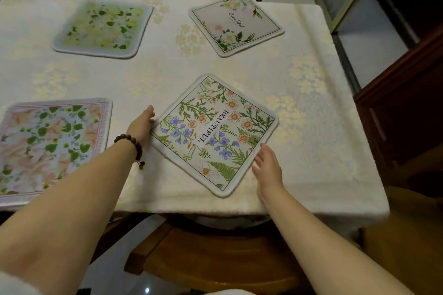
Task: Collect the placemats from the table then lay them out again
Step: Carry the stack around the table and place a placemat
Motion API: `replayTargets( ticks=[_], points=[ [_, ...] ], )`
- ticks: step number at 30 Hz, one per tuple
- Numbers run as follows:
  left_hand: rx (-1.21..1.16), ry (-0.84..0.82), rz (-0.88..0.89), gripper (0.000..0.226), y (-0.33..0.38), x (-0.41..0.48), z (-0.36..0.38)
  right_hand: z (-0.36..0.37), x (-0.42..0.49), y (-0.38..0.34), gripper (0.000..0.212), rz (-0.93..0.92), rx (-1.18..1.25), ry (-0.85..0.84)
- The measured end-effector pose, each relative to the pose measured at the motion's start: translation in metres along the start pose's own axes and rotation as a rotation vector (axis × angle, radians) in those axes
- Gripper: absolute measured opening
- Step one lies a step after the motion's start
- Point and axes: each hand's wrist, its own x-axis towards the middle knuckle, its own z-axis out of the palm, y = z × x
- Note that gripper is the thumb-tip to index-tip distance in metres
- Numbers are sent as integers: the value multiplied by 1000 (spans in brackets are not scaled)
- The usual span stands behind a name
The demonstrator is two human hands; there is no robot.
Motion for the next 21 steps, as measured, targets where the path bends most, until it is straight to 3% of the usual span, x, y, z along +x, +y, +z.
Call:
replayTargets(
  ticks=[7,21],
  points=[
    [20,-25,-6,52,-12,-14,0,-12,12,-19,20,3,-60,-47],
    [-256,-124,-148,46,-55,-78,14,-22,77,-82,56,-11,-380,-169]
  ],
)
